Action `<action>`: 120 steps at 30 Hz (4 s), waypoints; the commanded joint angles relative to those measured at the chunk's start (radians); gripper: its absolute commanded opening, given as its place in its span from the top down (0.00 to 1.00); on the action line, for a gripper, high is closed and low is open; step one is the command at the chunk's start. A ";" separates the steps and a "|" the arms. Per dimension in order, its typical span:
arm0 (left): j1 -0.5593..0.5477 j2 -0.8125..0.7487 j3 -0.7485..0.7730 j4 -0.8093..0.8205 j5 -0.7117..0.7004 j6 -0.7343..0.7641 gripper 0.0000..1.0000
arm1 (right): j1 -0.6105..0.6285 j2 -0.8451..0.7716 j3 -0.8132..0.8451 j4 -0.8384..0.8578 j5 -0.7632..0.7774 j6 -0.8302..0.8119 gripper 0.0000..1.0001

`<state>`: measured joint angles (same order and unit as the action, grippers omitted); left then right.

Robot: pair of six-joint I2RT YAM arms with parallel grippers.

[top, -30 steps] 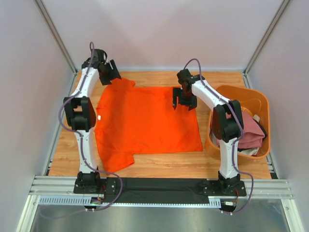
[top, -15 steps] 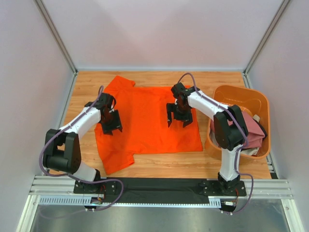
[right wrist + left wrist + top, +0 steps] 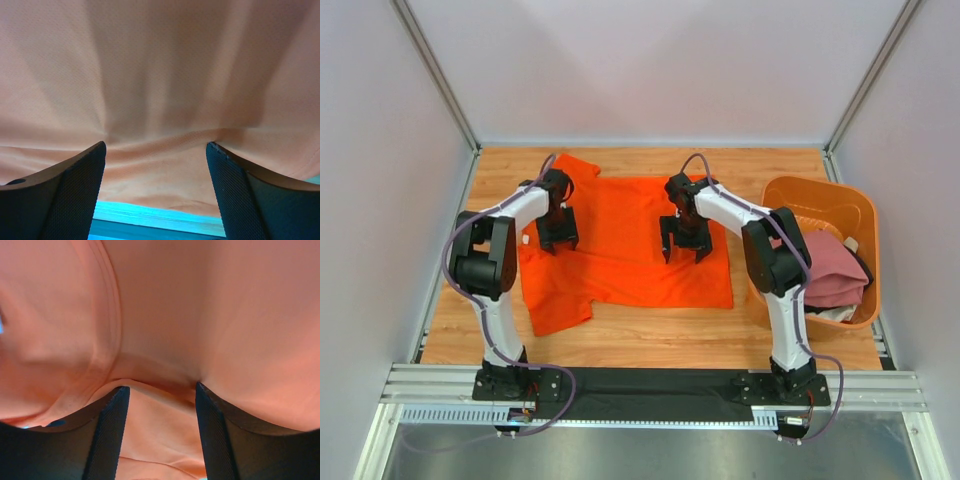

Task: Fold and stack the t-shirts
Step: Flatten the tshirt out, then fold the tshirt

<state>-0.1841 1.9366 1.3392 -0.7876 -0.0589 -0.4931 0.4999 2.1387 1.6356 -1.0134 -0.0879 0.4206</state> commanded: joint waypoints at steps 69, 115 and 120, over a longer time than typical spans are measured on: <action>0.354 -0.688 -0.764 0.056 0.053 -0.361 0.54 | -0.190 -0.649 -0.708 0.156 0.005 -0.008 0.44; 0.354 -0.835 -0.764 -0.070 0.088 -0.400 1.00 | -0.244 -0.588 -0.769 0.211 -0.019 0.076 0.49; 0.356 -0.852 -0.770 -0.081 0.097 -0.412 1.00 | -0.248 -0.611 -0.787 0.231 -0.016 0.106 0.50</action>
<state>0.1673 1.1088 0.5781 -0.8494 0.0235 -0.8833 0.2592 1.5578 0.8497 -0.8219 -0.1207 0.4938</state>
